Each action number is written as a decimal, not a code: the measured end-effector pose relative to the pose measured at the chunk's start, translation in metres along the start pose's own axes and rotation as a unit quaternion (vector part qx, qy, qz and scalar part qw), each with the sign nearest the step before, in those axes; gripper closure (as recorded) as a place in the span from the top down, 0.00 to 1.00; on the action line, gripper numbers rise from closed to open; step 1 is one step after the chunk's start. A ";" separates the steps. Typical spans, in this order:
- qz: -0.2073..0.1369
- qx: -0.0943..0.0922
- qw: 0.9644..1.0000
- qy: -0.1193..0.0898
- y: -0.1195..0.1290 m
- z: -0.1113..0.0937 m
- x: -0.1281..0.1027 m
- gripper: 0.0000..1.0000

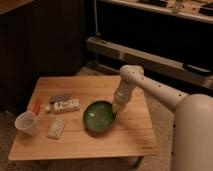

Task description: Drag the ceramic bowl in a circle

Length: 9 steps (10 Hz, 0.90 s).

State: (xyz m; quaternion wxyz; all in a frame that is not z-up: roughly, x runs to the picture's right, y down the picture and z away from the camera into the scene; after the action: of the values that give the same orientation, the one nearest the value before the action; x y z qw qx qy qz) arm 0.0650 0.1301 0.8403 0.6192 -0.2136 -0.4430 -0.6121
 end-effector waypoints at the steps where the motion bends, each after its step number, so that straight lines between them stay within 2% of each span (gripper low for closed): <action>1: -0.003 0.002 1.000 0.002 -0.006 -0.001 0.004 0.00; 4: 0.011 0.019 1.000 0.017 -0.039 -0.011 0.038 0.00; 5: 0.022 0.022 0.999 0.022 -0.041 -0.014 0.047 0.00; 7: 0.056 0.023 0.998 0.034 -0.029 -0.024 0.063 0.00; 9: 0.095 0.018 0.994 0.047 0.000 -0.037 0.071 0.00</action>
State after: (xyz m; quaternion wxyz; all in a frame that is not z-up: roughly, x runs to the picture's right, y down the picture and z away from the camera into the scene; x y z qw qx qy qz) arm 0.0652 0.0598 0.8784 0.6984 -0.2145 -0.4026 -0.5515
